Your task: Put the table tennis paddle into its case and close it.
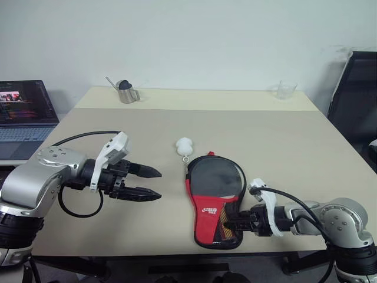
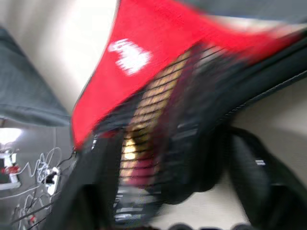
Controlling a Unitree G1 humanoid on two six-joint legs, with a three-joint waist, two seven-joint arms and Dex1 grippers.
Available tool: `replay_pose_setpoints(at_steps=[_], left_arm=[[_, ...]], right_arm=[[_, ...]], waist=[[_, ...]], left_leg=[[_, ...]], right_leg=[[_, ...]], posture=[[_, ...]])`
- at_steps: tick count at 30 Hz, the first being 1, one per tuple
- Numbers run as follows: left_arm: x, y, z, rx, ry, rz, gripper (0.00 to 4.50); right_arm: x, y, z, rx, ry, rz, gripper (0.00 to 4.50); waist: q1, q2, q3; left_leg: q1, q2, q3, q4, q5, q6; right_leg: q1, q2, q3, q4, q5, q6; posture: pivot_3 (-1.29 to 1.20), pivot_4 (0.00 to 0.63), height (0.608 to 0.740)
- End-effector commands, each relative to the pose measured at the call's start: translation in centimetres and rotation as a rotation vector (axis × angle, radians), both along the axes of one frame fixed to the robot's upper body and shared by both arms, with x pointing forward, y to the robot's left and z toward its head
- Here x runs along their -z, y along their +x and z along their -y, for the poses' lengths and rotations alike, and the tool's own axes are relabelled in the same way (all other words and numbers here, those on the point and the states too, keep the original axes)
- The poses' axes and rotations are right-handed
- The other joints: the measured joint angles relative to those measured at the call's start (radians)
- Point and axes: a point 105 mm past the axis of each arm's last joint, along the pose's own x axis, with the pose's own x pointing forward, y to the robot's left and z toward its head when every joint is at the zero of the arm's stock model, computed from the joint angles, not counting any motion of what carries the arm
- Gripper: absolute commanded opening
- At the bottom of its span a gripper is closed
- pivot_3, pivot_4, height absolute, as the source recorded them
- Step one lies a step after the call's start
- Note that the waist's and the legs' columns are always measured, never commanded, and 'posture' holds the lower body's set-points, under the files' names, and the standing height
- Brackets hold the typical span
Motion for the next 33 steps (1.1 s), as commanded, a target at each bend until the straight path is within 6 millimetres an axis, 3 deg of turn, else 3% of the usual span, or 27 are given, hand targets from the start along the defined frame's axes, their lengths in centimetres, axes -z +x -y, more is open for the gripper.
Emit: replay_pose_setpoints(at_steps=[1, 8, 14, 19, 22, 25, 27, 29, 33], left_arm=[[-0.4, 0.3, -0.7, -0.028, 0.02, 0.033, 4.5], [0.0, 1.4, -1.1, -0.078, 0.034, 0.083, 4.5], [-0.1, 1.8, -1.4, -0.101, 0.029, 0.1, 4.5], [-0.7, 6.5, -3.6, -0.378, 0.026, 0.278, 4.5], [-0.9, 7.8, -4.0, -0.453, 0.007, 0.325, 4.5], [-1.2, 9.5, -4.0, -0.535, -0.024, 0.354, 4.5], [-1.0, 10.7, -3.8, -0.582, -0.015, 0.358, 4.5], [-0.8, 11.6, -3.5, -0.615, -0.001, 0.36, 4.5], [-1.6, 14.6, -1.9, -0.742, -0.115, 0.346, 4.5]], right_arm=[[-0.3, 0.1, 1.2, 0.001, -0.05, 0.004, 4.47], [-1.5, 2.0, 3.7, 0.058, -0.114, 0.067, 4.47], [-2.6, 2.1, 4.1, 0.01, -0.126, 0.124, 4.47], [-5.2, 2.1, 6.2, -0.024, -0.113, 0.259, 4.47], [-7.0, 3.3, 6.8, -0.004, -0.089, 0.368, 4.47], [-10.3, 5.9, 5.6, 0.064, 0.002, 0.567, 4.47], [-11.4, 7.1, 4.3, 0.103, 0.064, 0.665, 4.47], [-11.6, 7.6, 3.3, 0.118, 0.095, 0.715, 4.47], [-9.6, 8.7, -0.1, 0.101, 0.094, 0.75, 4.47]], waist=[[0.0, 0.0, 0.0], [0.003, 0.0, 0.0], [0.003, 0.0, 0.0], [0.007, 0.0, 0.0], [0.007, 0.0, 0.0], [0.001, 0.0, 0.0], [0.0, 0.0, 0.0], [0.002, 0.0, 0.0], [0.007, 0.0, 0.0]], left_leg=[[0.0, 0.0, 0.0, 0.001, 0.0, 0.0], [0.0, -0.001, 0.0, 0.002, 0.0, 0.0], [0.0, 0.0, 0.001, 0.002, 0.0, 0.0], [0.0, -0.001, 0.0, 0.003, 0.0, 0.0], [0.0, 0.0, 0.001, 0.003, 0.0, 0.0], [0.0, -0.001, 0.001, 0.003, 0.0, 0.0], [0.0, -0.001, 0.001, 0.004, 0.0, 0.0], [0.0, -0.001, 0.001, 0.004, 0.0, 0.0], [-0.001, -0.001, 0.001, 0.004, 0.0, 0.0]], right_leg=[[0.0, 0.0, 0.0, 0.0, 0.0, 0.0], [0.001, 0.0, 0.001, 0.0, 0.001, 0.002], [0.001, -0.001, 0.001, 0.0, 0.001, 0.002], [0.001, 0.0, 0.0, 0.0, 0.001, 0.002], [0.001, 0.0, 0.0, 0.0, 0.002, 0.002], [0.001, 0.0, 0.001, 0.0, 0.002, 0.003], [0.001, 0.0, 0.002, 0.0, 0.004, 0.002], [0.001, 0.005, 0.001, 0.0, 0.004, 0.001], [0.001, 0.007, 0.001, 0.001, 0.004, 0.001]], posture=[[0.0, 0.15, 0.74], [0.0, 0.15, 0.74], [0.0, 0.15, 0.74], [0.0, 0.15, 0.74], [0.0, 0.15, 0.74], [0.0, 0.15, 0.74], [0.0, 0.15, 0.74], [0.0, 0.15, 0.74], [0.0, 0.15, 0.74]])
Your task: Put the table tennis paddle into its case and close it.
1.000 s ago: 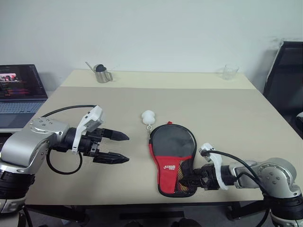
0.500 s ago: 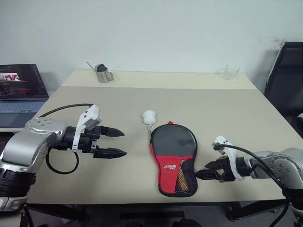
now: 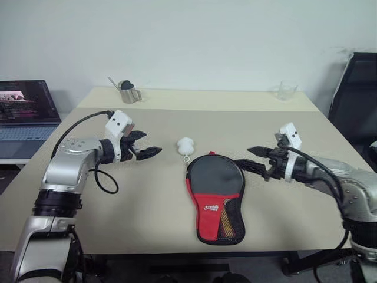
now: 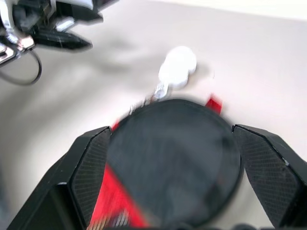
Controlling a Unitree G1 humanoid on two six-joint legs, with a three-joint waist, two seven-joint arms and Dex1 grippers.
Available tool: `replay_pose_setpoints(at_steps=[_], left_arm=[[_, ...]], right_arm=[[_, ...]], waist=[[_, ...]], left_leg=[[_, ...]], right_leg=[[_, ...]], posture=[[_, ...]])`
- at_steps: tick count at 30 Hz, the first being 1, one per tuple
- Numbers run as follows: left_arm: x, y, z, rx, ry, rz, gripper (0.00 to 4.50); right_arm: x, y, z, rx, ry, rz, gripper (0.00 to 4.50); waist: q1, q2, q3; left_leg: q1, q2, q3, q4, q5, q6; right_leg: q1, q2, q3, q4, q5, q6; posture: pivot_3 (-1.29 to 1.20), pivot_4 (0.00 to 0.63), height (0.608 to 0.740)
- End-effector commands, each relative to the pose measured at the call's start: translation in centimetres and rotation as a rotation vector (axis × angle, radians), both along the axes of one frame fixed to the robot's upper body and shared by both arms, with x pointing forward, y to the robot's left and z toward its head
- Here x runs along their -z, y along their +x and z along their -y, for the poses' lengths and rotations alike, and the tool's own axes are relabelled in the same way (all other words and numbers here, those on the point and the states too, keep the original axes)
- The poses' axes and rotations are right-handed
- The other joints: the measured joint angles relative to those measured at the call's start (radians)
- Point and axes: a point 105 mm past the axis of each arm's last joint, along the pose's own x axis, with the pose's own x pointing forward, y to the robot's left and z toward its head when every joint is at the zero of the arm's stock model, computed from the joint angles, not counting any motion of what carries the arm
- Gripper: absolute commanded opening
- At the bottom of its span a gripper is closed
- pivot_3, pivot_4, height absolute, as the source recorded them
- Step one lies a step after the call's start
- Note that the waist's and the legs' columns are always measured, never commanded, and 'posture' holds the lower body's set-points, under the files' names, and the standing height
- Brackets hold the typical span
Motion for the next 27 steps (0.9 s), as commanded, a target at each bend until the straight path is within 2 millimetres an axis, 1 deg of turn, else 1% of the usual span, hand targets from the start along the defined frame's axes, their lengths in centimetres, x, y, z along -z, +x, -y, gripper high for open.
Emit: replay_pose_setpoints(at_steps=[1, 2, 4, 6, 7, 9, 13, 15, 17, 19, 22, 27], left_arm=[[-1.7, 2.3, 0.7, -0.115, -0.066, 0.056, 4.5], [-1.6, 3.2, 1.3, -0.151, -0.09, 0.051, 4.5], [-1.2, 4.2, 2.3, -0.185, -0.101, 0.038, 4.5], [-0.7, 4.8, 3.2, -0.186, -0.115, 0.015, 4.5], [-0.3, 5.1, 3.7, -0.185, -0.114, 0.001, 4.5], [0.5, 5.7, 4.2, -0.208, -0.122, -0.031, 4.5], [2.7, 6.5, 4.8, -0.264, -0.1, -0.106, 4.5], [3.4, 6.7, 5.0, -0.28, -0.088, -0.13, 4.5], [4.3, 6.7, 5.6, -0.266, -0.05, -0.141, 4.5], [4.7, 6.6, 6.8, -0.218, -0.065, -0.154, 4.5], [5.1, 6.6, 7.5, -0.192, -0.043, -0.146, 4.5], [4.7, 6.5, 8.4, -0.142, -0.075, -0.133, 4.5]], right_arm=[[0.4, 0.8, -2.4, -0.001, 0.014, 0.059, 4.47], [1.3, 1.6, -3.4, 0.031, 0.039, 0.051, 4.47], [2.5, 2.4, -5.0, 0.069, 0.066, 0.045, 4.47], [3.9, 2.8, -5.9, 0.101, 0.085, 0.036, 4.47], [4.8, 3.0, -6.3, 0.108, 0.064, 0.046, 4.47], [6.0, 3.1, -6.9, 0.112, 0.068, 0.028, 4.47], [7.7, 3.6, -7.0, 0.141, 0.072, -0.027, 4.47], [8.4, 3.8, -6.8, 0.148, 0.056, -0.048, 4.47], [10.1, 3.9, -6.4, 0.163, -0.036, -0.076, 4.47], [10.4, 3.5, -7.0, 0.132, -0.018, -0.105, 4.47], [10.4, 3.0, -7.9, 0.099, 0.004, -0.111, 4.47], [10.9, 2.1, -8.8, 0.054, -0.007, -0.135, 4.47]], waist=[[0.001, 0.0, 0.0], [0.001, 0.0, 0.0], [0.0, -0.001, -0.001], [-0.001, -0.001, -0.001], [-0.002, -0.001, 0.0], [-0.003, -0.001, 0.0], [-0.004, -0.001, 0.0], [-0.004, -0.001, 0.0], [-0.005, -0.001, 0.0], [-0.005, -0.001, -0.001], [-0.005, -0.001, -0.001], [-0.009, -0.001, -0.001]], left_leg=[[-0.001, 0.0, 0.0, 0.001, 0.0, 0.0], [-0.001, 0.0, 0.001, 0.001, 0.0, 0.0], [-0.001, 0.0, 0.001, 0.004, 0.0, 0.0], [-0.001, 0.0, 0.001, 0.004, 0.0, 0.0], [-0.001, 0.0, 0.001, 0.004, 0.0, 0.0], [-0.001, 0.0, 0.001, 0.004, 0.0, 0.0], [-0.001, 0.0, 0.001, 0.006, 0.0, 0.0], [-0.001, 0.0, 0.001, 0.008, 0.0, 0.0], [-0.001, 0.0, 0.001, 0.01, 0.0, 0.0], [0.0, 0.0, 0.001, 0.013, 0.0, 0.0], [0.002, 0.0, 0.001, 0.014, 0.0, 0.0], [0.002, 0.001, 0.001, 0.014, 0.0, 0.0]], right_leg=[[0.0, 0.0, 0.0, 0.0, 0.0, 0.0], [0.0, 0.0, 0.0, 0.0, 0.0, 0.0], [0.0, 0.0, 0.001, 0.001, 0.001, 0.001], [0.0, 0.0, 0.001, 0.001, 0.001, 0.001], [0.0, 0.0, 0.001, 0.002, 0.001, 0.001], [-0.001, 0.0, 0.001, 0.002, 0.001, 0.001], [-0.002, 0.0, 0.001, 0.006, 0.001, 0.001], [-0.002, 0.0, 0.001, 0.009, 0.001, 0.0], [-0.002, 0.0, 0.001, 0.012, 0.001, 0.0], [-0.001, 0.0, 0.001, 0.014, 0.001, 0.0], [0.0, 0.0, 0.0, 0.014, 0.002, -0.001], [0.0, 0.0, 0.001, 0.014, 0.002, -0.002]], posture=[[0.0, 0.15, 0.74], [0.0, 0.15, 0.74], [0.0, 0.15, 0.74], [0.0, 0.15, 0.74], [0.0, 0.15, 0.74], [0.0, 0.15, 0.74], [0.0, 0.15, 0.74], [0.0, 0.15, 0.74], [0.0, 0.15, 0.74], [0.0, 0.15, 0.74], [0.0, 0.15, 0.74], [0.0, 0.15, 0.74]])
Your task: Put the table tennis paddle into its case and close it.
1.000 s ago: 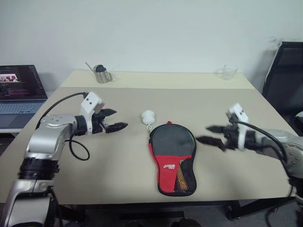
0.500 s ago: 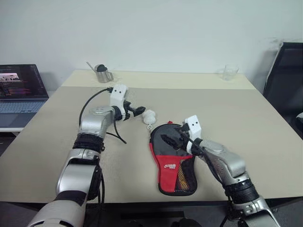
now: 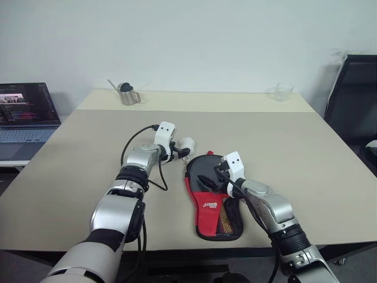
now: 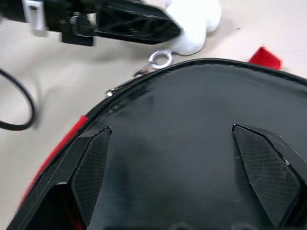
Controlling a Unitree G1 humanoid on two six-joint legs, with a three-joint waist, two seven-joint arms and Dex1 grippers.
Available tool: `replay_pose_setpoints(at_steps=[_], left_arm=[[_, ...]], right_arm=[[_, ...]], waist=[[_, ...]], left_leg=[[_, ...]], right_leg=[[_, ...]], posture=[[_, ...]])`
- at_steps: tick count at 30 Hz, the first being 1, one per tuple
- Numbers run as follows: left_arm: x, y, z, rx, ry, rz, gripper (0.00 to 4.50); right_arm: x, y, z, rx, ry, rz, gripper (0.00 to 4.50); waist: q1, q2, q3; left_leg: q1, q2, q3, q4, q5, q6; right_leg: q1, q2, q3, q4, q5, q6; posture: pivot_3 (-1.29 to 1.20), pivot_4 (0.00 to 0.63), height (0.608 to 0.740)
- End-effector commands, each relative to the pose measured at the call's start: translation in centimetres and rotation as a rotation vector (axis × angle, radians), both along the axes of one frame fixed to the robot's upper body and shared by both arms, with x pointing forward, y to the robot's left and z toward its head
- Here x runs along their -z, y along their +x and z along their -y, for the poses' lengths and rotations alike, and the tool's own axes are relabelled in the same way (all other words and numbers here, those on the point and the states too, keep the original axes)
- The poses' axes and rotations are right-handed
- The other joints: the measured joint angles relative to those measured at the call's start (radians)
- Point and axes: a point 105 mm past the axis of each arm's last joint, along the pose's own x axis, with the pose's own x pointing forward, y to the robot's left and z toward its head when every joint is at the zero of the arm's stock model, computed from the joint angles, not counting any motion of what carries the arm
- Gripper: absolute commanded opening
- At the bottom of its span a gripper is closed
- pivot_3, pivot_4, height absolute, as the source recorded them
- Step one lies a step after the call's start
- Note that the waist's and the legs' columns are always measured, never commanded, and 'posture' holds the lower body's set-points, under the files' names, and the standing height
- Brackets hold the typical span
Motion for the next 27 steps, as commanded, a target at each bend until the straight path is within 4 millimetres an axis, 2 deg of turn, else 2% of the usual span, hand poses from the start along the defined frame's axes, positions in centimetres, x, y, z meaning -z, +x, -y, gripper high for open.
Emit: replay_pose_setpoints(at_steps=[1, 7, 16, 18, 20, 27], left_arm=[[-2.2, 0.5, 1.0, 0.031, -0.02, 0.063, 4.5], [-0.6, 0.5, 2.4, 0.005, -0.006, -0.005, 4.5], [0.9, 0.5, 2.9, -0.045, 0.009, -0.026, 4.5], [0.7, 0.7, 2.8, -0.044, 0.051, 0.002, 4.13], [0.5, 0.7, 3.2, -0.019, 0.075, 0.019, 3.56], [-1.0, 1.1, 4.0, 0.016, 0.171, 0.096, 1.04]], right_arm=[[1.5, -1.0, -0.6, -0.037, -0.015, -0.054, 4.47], [1.3, -1.0, -0.9, -0.049, -0.011, -0.049, 4.47], [1.2, -1.1, -1.0, -0.05, -0.001, -0.055, 4.47], [1.2, -1.1, -1.0, -0.05, 0.001, -0.054, 4.5], [1.1, -1.2, -0.8, -0.046, 0.002, -0.056, 4.5], [1.1, -1.5, -0.7, -0.042, 0.003, -0.065, 4.5]], waist=[[0.0, 0.0, 0.0], [0.001, 0.0, 0.0], [0.0, -0.001, -0.001], [0.0, -0.001, -0.001], [0.0, -0.001, -0.001], [0.001, -0.001, -0.001]], left_leg=[[0.0, 0.0, 0.0, 0.0, 0.0, 0.0], [0.0, -0.001, 0.0, 0.0, 0.0, 0.0], [0.0, 0.0, 0.0, 0.0, 0.0, 0.0], [0.0, 0.0, 0.0, 0.0, 0.0, 0.0], [0.0, 0.0, 0.0, 0.0, 0.0, 0.0], [0.0, 0.0, 0.0, 0.0, 0.0, 0.0]], right_leg=[[0.0, 0.0, 0.0, 0.0, 0.0, 0.0], [0.0, 0.0, 0.0, 0.0, 0.0, 0.0], [0.0, 0.001, -0.001, 0.0, 0.0, 0.0], [0.0, 0.001, -0.001, 0.0, 0.0, 0.0], [0.0, 0.001, -0.001, 0.0, 0.0, 0.0], [0.0, 0.001, 0.0, 0.0, 0.0, 0.0]], posture=[[0.0, 0.15, 0.74], [0.0, 0.15, 0.74], [0.0, 0.15, 0.74], [0.0, 0.15, 0.74], [0.0, 0.15, 0.74], [0.0, 0.15, 0.74]])
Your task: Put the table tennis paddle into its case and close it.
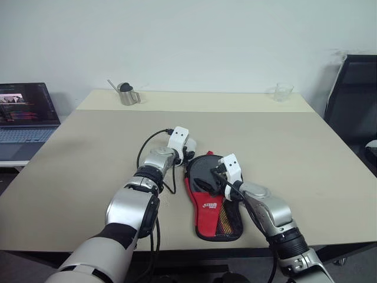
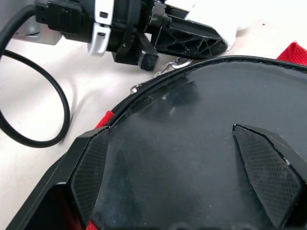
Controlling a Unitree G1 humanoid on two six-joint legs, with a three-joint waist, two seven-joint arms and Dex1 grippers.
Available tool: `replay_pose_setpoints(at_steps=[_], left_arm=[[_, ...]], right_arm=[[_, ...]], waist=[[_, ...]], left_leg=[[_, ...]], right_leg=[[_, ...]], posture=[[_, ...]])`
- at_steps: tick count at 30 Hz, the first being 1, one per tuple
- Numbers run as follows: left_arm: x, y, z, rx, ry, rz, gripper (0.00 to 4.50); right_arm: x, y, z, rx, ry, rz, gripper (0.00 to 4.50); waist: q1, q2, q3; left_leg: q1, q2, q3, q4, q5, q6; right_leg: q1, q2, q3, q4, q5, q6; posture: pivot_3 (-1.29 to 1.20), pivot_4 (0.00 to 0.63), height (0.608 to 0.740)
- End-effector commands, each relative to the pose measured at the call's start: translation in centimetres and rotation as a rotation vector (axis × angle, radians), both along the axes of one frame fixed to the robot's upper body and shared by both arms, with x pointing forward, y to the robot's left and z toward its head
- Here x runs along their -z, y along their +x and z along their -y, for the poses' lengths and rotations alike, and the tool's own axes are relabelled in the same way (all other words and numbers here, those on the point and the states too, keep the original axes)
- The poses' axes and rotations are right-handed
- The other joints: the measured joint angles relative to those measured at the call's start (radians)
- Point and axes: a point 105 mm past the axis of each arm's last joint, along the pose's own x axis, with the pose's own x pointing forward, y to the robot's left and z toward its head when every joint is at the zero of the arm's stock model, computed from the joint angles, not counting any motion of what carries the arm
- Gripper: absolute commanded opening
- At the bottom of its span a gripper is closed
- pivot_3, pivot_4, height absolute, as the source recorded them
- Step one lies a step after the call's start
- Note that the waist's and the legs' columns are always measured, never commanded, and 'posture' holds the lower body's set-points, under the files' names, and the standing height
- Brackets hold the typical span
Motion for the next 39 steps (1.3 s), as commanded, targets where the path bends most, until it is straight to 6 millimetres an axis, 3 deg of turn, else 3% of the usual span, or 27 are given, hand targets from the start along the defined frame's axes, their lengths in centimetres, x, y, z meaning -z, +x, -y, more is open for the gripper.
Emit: replay_pose_setpoints(at_steps=[1, 2, 4, 11, 23, 39], left_arm=[[-3.2, 0.9, 1.0, 0.041, 0.055, 0.113, 0.76], [-3.6, 1.0, 1.1, 0.046, 0.072, 0.129, 0.39], [-4.5, 1.2, 1.3, 0.062, 0.122, 0.169, 0.08], [-6.6, 1.5, 2.9, 0.105, 0.213, 0.261, 0.08], [-6.4, 0.8, 7.1, 0.214, 0.363, 0.355, 0.08], [-7.2, 0.9, 8.1, 0.182, 0.423, 0.442, 0.08]], right_arm=[[1.0, -0.6, -0.1, -0.008, -0.006, -0.052, 4.5], [1.0, -0.7, -0.1, -0.008, -0.005, -0.053, 4.5], [1.0, -0.8, -0.1, -0.008, -0.005, -0.056, 4.5], [1.0, -1.1, -0.3, -0.025, -0.017, -0.062, 4.5], [1.0, -1.8, -0.5, -0.058, -0.044, -0.066, 4.5], [1.5, -3.2, -0.4, -0.057, -0.048, -0.096, 4.5]], waist=[[0.0, 0.0, 0.0], [0.0, 0.0, 0.0], [0.0, 0.0, 0.0], [0.0, 0.0, 0.0], [0.001, 0.0, 0.0], [0.002, 0.0, 0.0]], left_leg=[[0.0, 0.0, 0.0, 0.0, 0.0, 0.0], [0.0, 0.0, 0.0, 0.0, 0.0, 0.0], [0.0, 0.0, 0.0, 0.0, 0.0, 0.0], [0.0, 0.0, 0.0, 0.0, 0.0, 0.0], [0.0, 0.0, 0.0, -0.001, 0.0, 0.0], [-0.001, 0.0, 0.0, -0.001, 0.0, 0.0]], right_leg=[[0.0, 0.0, 0.0, 0.0, 0.0, 0.0], [0.0, 0.0, 0.0, 0.0, 0.0, 0.0], [0.0, 0.0, 0.0, 0.0, 0.0, 0.0], [0.0, 0.0, 0.0, -0.001, 0.0, 0.0], [-0.001, 0.0, 0.0, -0.001, 0.0, 0.0], [-0.001, 0.0, 0.0, -0.001, 0.0, 0.0]], posture=[[0.0, 0.15, 0.74], [0.0, 0.15, 0.74], [0.0, 0.15, 0.74], [0.0, 0.15, 0.74], [0.0, 0.15, 0.74], [0.0, 0.15, 0.74]])
